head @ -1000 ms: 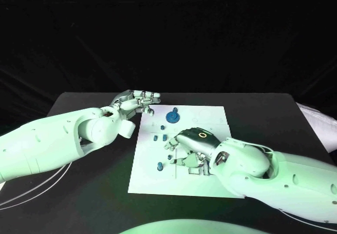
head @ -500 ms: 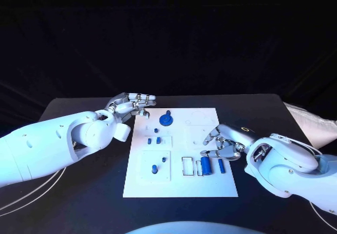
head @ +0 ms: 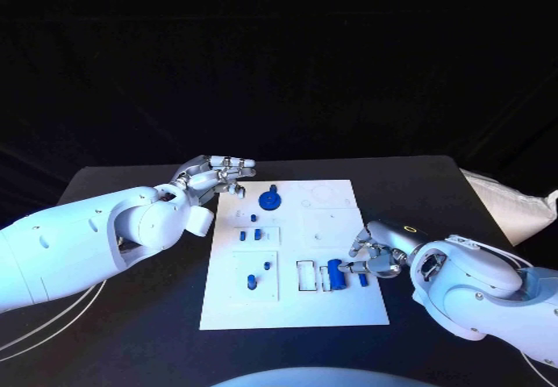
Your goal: Assemble the parts on the task board
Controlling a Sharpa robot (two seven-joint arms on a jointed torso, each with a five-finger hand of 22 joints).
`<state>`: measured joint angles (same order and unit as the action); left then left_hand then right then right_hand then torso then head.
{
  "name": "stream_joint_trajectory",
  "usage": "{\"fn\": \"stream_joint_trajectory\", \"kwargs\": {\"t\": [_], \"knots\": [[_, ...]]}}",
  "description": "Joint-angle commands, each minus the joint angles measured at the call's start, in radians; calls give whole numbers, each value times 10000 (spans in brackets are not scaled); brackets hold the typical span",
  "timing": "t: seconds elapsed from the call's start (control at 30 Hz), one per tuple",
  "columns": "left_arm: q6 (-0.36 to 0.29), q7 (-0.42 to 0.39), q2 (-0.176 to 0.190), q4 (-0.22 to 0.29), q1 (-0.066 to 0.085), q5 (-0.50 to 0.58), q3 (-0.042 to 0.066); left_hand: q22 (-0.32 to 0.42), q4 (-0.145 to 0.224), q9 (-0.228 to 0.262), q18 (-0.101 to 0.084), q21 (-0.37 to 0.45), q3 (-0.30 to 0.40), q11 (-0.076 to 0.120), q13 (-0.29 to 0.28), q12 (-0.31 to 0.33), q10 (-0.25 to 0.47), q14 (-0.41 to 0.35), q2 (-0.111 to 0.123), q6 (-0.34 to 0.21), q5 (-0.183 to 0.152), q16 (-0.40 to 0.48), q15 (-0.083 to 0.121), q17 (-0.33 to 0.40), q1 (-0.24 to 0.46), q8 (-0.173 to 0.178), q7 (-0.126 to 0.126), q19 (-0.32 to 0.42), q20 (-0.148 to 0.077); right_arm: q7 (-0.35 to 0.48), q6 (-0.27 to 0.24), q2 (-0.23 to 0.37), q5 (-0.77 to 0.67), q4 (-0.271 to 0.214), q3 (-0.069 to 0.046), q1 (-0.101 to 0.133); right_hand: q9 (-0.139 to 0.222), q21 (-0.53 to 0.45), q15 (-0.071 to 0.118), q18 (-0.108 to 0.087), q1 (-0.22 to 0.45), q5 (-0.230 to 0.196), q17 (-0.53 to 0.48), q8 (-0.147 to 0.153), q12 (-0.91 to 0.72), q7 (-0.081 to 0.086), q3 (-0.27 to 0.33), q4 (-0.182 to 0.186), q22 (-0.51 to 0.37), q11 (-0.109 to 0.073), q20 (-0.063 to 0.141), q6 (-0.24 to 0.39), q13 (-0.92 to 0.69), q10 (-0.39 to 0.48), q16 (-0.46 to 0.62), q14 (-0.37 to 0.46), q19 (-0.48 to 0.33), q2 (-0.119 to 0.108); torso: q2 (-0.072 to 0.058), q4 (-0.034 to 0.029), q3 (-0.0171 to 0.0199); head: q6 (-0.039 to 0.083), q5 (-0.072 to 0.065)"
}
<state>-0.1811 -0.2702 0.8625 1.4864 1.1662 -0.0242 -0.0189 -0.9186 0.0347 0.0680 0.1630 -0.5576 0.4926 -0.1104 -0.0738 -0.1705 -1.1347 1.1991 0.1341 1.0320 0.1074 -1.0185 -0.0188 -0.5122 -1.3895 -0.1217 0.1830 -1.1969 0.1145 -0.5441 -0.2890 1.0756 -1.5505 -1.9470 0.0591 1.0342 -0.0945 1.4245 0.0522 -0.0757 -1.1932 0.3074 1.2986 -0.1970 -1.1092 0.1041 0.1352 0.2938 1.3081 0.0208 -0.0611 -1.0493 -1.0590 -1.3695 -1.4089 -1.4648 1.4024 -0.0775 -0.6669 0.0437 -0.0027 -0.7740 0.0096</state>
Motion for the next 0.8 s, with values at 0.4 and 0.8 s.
{"fn": "stream_joint_trajectory", "kwargs": {"t": [0.4, 0.8], "knots": [[181, -4, -5, -20, -15, 45, -21, 12, -9, -4, 193, 35, -40, 0, 10, -27, 66, -81, -57, -38, 35, 56, -14, 11, -38, -38, 34, 47, 21, -400, 490, -654, 200, 468, 11, -351, -43, 107, -40, 168, 178, -29, 151, -150, -299, -27, 140, -17, 154, -1, -24, 20, -375, -3, -123, -620, 76, 129, -11, 2, 15, -45, 34], [199, 14, 16, -32, -23, 45, -32, 16, -1, -3, 193, 42, -53, 2, 10, -42, 70, -86, -61, -37, 36, 55, -13, 22, -34, -43, 33, 49, 21, -419, 845, -852, 123, 703, 11, -420, -116, 177, -8, 190, -126, 142, 279, -327, -434, -80, 176, -65, 270, -44, -1, -71, -677, -38, -206, -636, 129, 391, -22, 0, 18, -85, 71]]}}
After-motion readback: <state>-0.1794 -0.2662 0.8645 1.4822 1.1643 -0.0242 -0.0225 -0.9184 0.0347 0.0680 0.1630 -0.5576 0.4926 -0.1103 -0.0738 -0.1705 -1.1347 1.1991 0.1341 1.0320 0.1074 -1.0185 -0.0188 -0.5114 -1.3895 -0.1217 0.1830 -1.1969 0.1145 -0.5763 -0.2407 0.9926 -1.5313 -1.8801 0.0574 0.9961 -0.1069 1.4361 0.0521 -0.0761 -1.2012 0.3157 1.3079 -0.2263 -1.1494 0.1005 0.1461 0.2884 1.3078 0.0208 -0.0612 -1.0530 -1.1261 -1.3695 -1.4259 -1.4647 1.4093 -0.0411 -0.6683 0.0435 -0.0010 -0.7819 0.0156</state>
